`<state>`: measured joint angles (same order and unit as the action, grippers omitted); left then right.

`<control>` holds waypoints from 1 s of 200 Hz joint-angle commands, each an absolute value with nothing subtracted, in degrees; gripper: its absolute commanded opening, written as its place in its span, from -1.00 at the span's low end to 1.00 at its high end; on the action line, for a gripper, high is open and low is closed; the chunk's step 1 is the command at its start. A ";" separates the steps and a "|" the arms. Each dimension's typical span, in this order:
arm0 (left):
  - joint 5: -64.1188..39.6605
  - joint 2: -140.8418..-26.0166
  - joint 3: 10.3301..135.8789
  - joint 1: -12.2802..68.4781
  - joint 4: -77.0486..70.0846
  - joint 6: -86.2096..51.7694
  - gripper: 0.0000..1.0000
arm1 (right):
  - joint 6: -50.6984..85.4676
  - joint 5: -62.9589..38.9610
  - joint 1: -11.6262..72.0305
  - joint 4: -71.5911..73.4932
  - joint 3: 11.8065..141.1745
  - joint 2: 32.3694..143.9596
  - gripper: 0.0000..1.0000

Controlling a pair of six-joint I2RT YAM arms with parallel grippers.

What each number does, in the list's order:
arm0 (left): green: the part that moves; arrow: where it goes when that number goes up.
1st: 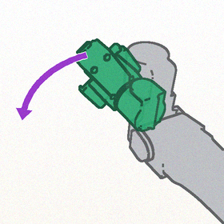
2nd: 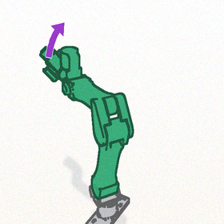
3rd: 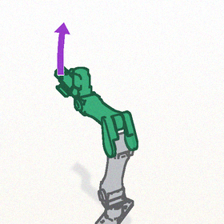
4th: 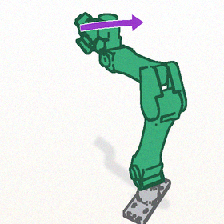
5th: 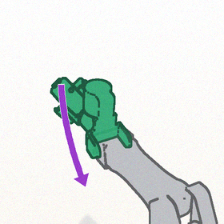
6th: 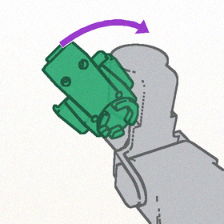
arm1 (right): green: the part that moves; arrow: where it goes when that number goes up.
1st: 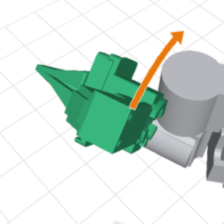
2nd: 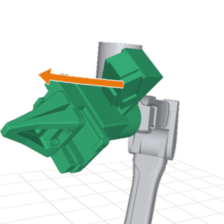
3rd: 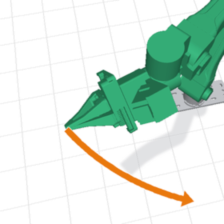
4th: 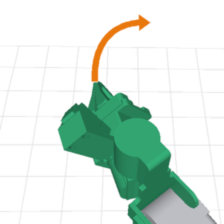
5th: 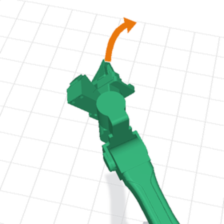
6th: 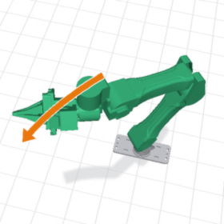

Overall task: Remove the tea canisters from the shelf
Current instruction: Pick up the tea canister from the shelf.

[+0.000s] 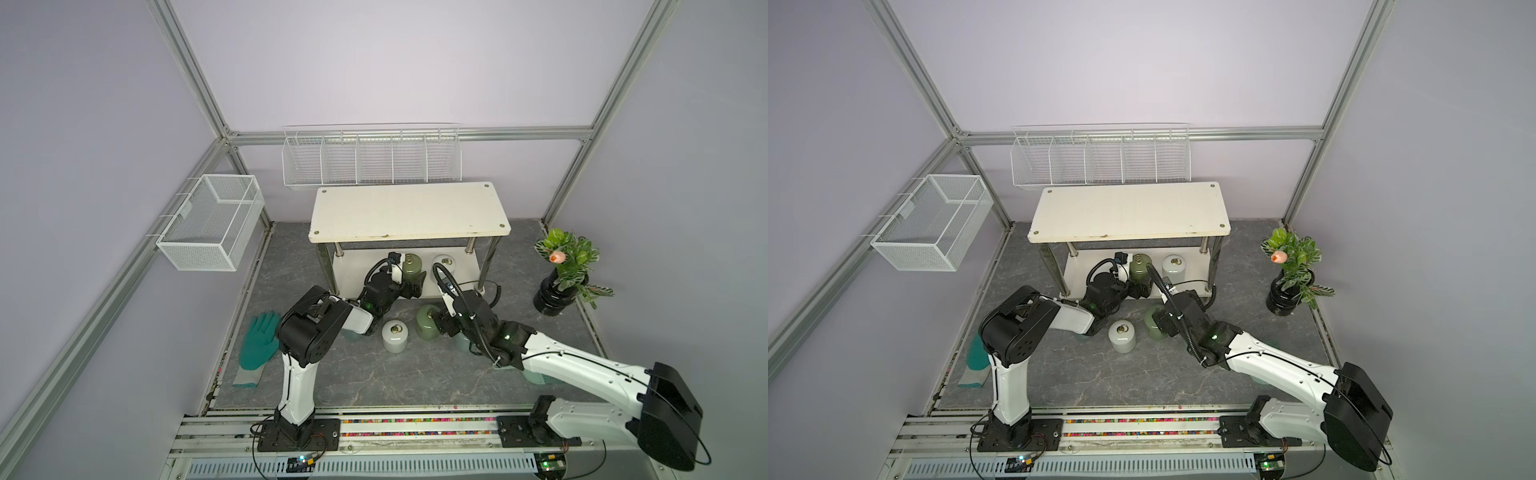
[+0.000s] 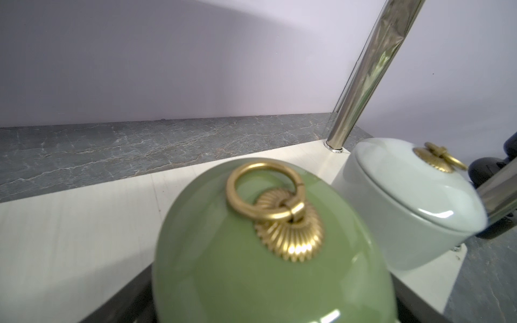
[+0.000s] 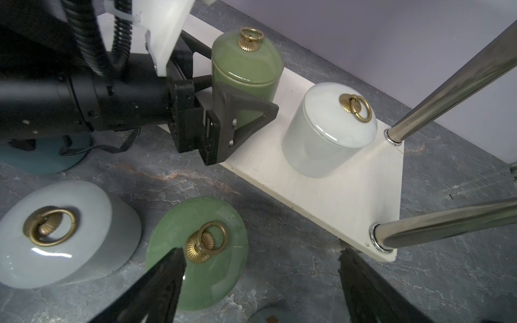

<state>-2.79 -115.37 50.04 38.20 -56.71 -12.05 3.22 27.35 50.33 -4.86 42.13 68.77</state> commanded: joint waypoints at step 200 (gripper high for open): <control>4.90 -118.18 51.65 39.39 -39.47 -14.19 0.85 | 4.72 26.51 50.01 -3.44 42.73 68.30 0.78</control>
<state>1.80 -115.90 52.60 38.96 -52.21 -12.78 4.08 26.92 50.33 -4.78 42.57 69.04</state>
